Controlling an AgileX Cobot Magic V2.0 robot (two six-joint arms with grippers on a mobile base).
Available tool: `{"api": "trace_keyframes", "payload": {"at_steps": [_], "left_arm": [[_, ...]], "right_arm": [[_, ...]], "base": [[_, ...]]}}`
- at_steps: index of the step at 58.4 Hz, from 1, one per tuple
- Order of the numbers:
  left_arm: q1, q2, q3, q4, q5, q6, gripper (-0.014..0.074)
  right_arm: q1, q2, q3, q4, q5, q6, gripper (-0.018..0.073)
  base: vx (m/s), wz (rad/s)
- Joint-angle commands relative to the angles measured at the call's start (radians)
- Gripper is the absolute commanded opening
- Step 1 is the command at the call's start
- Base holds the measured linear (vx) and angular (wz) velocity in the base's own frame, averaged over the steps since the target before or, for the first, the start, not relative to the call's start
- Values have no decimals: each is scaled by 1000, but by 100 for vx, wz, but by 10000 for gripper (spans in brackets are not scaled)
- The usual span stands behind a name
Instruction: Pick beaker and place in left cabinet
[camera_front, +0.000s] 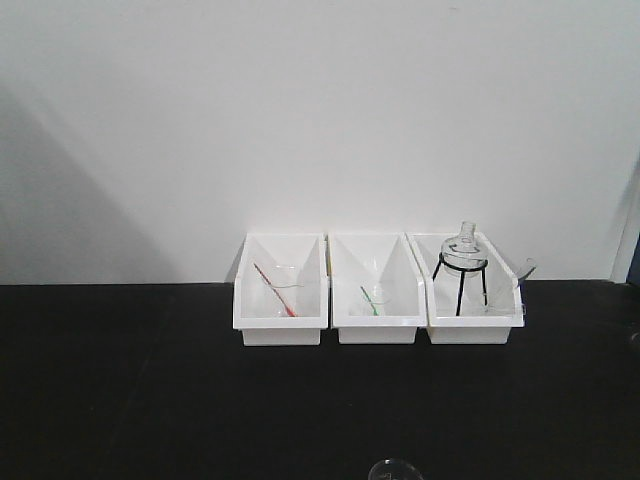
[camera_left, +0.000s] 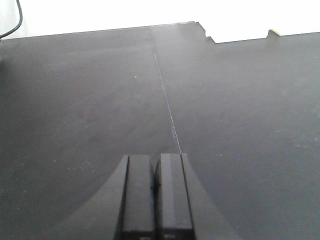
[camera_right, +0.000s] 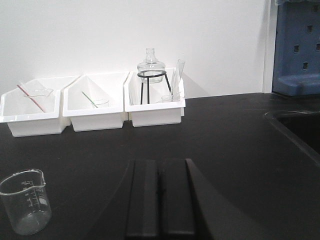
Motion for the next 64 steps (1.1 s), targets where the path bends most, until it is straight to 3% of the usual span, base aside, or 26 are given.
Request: {"api": "trace_keyframes", "payload": {"at_steps": [1, 7, 25, 36, 43, 64], "left_arm": [[1, -11, -12, 0, -75, -4, 4], [1, -11, -12, 0, -75, -4, 4], [1, -11, -12, 0, -75, -4, 4], [1, -11, -12, 0, -75, -4, 4], [1, -11, -12, 0, -75, -4, 4], [1, -11, -12, 0, -75, -4, 4]], "right_arm": [[-7, -9, 5, -11, -85, -4, -5], [-7, -9, 5, -11, -85, -4, -5], [-7, 18, -63, -20, -253, -15, -5], [-7, 284, -280, -115, -272, -64, -5], [-7, 508, -393, -115, -323, -59, -5], [-7, 875, -442, -110, -453, -59, 17]], "base": [[0, 0], [0, 0], [0, 0], [0, 0], [0, 0], [0, 0]]}}
